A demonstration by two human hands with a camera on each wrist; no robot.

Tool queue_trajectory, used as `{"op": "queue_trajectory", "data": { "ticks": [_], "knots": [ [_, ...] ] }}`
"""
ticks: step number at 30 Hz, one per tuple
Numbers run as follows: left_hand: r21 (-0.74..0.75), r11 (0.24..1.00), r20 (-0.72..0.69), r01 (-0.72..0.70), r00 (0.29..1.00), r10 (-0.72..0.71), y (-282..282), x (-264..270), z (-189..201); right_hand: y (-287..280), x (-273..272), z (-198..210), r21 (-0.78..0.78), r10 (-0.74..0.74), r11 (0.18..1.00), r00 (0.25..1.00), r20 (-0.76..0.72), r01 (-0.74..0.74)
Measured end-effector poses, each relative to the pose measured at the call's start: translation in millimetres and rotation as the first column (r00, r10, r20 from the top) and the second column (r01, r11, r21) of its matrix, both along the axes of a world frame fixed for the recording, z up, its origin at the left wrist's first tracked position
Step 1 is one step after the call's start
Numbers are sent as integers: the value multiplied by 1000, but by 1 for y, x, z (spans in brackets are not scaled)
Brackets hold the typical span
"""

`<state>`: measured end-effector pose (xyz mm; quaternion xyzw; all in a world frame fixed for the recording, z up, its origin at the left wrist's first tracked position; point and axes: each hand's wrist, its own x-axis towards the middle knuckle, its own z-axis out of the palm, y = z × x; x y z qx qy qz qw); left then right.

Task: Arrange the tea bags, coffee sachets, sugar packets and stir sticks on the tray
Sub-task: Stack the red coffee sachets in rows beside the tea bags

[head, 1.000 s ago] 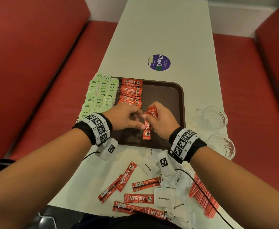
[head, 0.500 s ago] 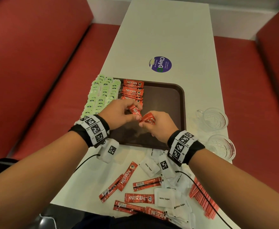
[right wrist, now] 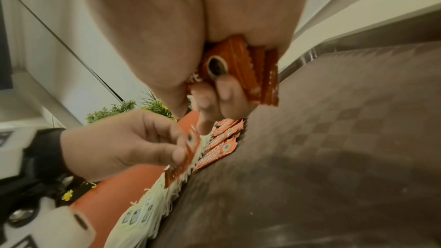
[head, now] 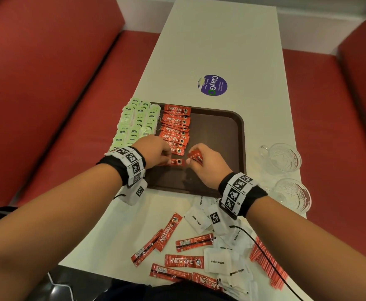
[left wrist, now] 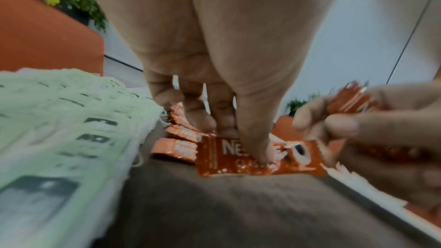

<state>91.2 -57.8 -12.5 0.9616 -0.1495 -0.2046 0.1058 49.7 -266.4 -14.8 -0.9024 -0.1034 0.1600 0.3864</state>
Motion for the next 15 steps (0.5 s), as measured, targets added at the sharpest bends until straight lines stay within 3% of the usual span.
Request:
{"op": "queue_trajectory", "data": {
  "ticks": [3, 8, 15],
  "knots": [
    [146, 989, -10, -25, 1000, 27, 0, 8, -14, -2, -1, -3, 2, -12, 1000, 998, -59, 12],
    [127, 990, 82, -64, 995, 54, -5, 14, -24, -8, -2, -5, 99, -3, 995, 995, -103, 13],
    [165, 986, 19, -4, 1000, 1, -5, 18, -26, -13, -2, -11, 17, 24, 1000, 997, -75, -23]
  ]
}}
